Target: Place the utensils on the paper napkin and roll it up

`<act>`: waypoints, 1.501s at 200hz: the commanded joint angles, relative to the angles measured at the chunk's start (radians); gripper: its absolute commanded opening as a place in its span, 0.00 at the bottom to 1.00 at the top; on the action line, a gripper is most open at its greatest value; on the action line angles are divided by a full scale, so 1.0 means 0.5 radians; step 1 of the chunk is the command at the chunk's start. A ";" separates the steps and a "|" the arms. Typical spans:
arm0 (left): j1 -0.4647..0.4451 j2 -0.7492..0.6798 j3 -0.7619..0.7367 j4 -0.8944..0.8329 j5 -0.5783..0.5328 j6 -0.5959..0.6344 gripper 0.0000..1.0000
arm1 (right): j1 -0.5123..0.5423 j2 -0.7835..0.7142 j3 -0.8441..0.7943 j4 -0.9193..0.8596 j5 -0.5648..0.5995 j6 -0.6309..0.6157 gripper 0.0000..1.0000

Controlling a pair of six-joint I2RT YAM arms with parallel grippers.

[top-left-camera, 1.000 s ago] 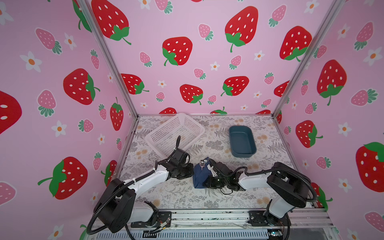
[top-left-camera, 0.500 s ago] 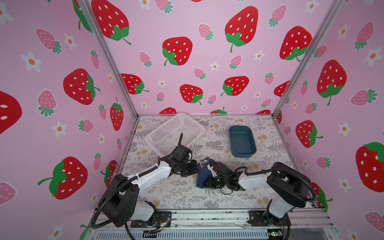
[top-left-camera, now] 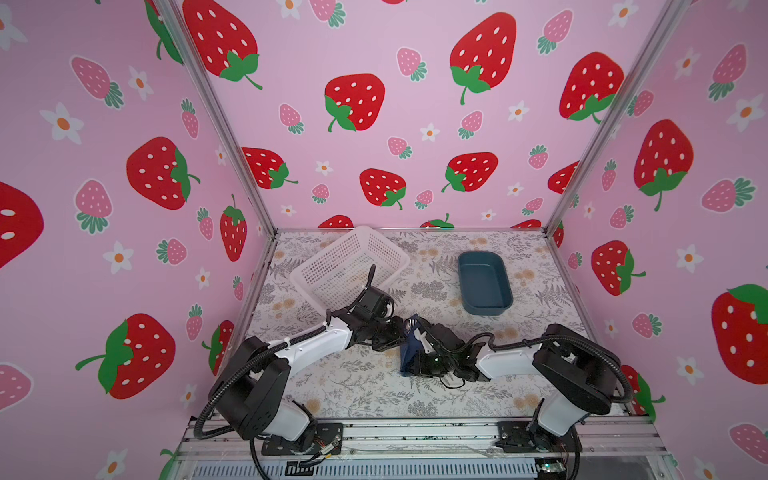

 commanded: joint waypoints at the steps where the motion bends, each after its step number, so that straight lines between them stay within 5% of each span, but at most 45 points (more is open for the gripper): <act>1: -0.021 0.046 0.101 0.104 0.031 -0.076 0.00 | -0.011 0.046 -0.033 -0.101 0.038 -0.011 0.10; 124: -0.031 0.142 0.075 0.139 -0.027 -0.118 0.00 | -0.085 -0.315 -0.173 -0.096 0.089 0.054 0.13; 300: -0.143 0.328 0.256 0.282 0.007 -0.281 0.00 | -0.111 -0.082 -0.213 -0.102 0.040 0.011 0.12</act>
